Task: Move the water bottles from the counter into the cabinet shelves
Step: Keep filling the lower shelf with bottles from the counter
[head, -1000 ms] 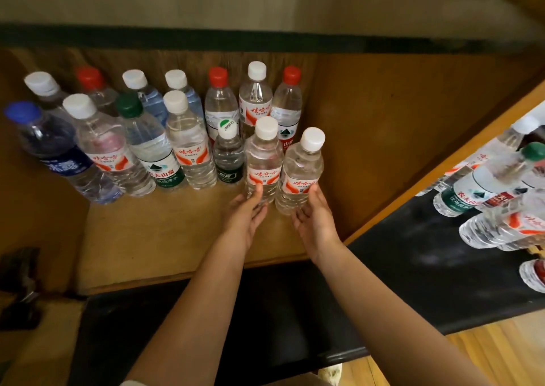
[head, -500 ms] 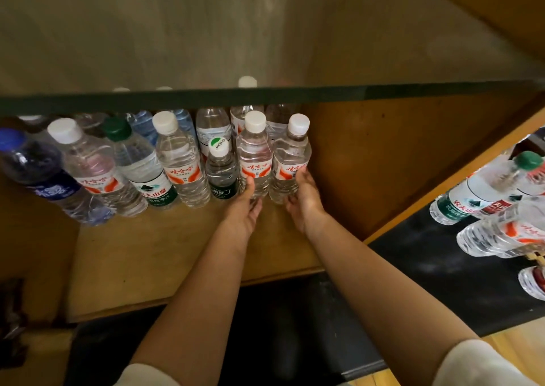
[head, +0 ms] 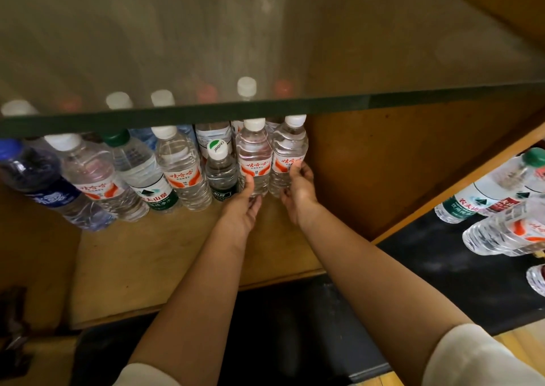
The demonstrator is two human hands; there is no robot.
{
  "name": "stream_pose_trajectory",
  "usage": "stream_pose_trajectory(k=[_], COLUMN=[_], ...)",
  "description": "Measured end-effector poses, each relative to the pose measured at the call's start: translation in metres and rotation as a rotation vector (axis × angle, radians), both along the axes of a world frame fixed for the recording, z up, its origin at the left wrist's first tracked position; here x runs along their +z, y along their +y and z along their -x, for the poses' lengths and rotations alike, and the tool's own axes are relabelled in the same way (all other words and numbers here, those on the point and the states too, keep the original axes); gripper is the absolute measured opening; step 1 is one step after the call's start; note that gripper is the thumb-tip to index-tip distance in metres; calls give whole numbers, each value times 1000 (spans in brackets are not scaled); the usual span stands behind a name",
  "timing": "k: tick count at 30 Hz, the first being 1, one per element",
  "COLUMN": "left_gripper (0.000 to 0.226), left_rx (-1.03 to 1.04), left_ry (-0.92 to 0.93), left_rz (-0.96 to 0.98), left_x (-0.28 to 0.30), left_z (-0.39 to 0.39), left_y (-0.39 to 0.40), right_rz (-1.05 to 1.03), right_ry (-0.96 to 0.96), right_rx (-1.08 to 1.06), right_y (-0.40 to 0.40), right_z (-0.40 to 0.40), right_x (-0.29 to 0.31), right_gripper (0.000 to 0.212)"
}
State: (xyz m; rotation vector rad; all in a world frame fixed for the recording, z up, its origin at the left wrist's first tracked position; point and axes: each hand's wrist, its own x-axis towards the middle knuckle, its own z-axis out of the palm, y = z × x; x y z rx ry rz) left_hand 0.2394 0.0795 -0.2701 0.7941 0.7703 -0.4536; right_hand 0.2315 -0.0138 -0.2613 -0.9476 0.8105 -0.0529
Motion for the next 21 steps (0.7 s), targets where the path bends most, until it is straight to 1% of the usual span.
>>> stream_pose_trajectory(k=[1, 3, 4, 6, 12, 17, 19, 21], left_gripper=[23, 35, 41, 45, 44, 37, 43, 44], left_rx=[8, 38, 49, 64, 59, 47, 5, -87], left_ry=[-2, -17, -21, -23, -19, -35, -44, -55], left_rz=[4, 8, 5, 0, -8, 6, -17, -65], left_x=[0, 0, 0, 1, 2, 4, 4, 4], left_z=[-1, -3, -4, -5, -1, 1, 3, 9], left_y=[0, -2, -2, -3, -4, -4, -4, -4], right_rz=[5, 1, -6, -12, -5, 21, 68, 137], right_ry=[2, -6, -11, -14, -28, -34, -32, -18], right_rx=[1, 5, 6, 11, 15, 49, 86, 136], right_y=[0, -1, -2, -3, -2, -3, -4, -6], right_z=[0, -1, -1, -1, -1, 0, 0, 2], right_x=[0, 1, 1, 1, -1, -4, -4, -6], right_gripper=[35, 31, 32, 34, 35, 36, 38, 45])
